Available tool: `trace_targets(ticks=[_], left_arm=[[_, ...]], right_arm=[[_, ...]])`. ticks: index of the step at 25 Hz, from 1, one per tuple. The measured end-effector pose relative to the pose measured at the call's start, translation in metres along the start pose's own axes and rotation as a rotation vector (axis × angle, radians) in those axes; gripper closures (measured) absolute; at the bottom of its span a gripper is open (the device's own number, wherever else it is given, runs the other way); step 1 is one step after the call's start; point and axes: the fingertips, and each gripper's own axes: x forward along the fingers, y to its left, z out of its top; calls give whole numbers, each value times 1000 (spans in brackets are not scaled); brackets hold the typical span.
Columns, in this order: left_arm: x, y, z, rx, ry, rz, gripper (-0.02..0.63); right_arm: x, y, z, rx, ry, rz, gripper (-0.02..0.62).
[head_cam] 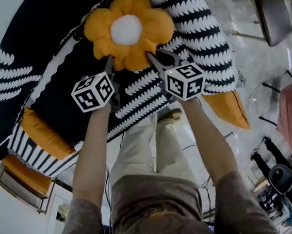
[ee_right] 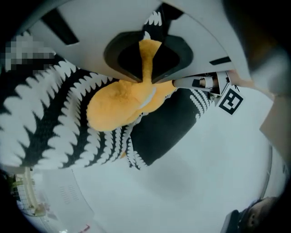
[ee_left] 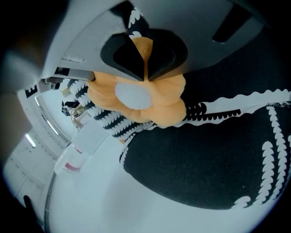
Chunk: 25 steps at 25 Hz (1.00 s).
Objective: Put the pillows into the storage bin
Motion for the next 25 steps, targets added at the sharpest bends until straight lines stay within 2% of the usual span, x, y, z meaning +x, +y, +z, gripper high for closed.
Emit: trace_targets(ticks=[6, 10, 15, 19, 25], left_arm=[[-59, -70, 14, 28, -51, -61, 586], [-103, -138, 16, 82, -80, -127, 588], [-160, -236, 5, 154, -76, -225, 588], [-200, -321, -27, 218, -35, -315, 588], [-233, -452, -116, 331, 85, -462, 588]], right_arm=[[-76, 18, 34, -74, -72, 35, 557], [-154, 29, 51, -73, -157, 9, 557], [-275, 48, 55, -58, -252, -54, 555], [-381, 52, 37, -5, -321, -112, 554], [-537, 28, -31, 100, -417, -269, 552]])
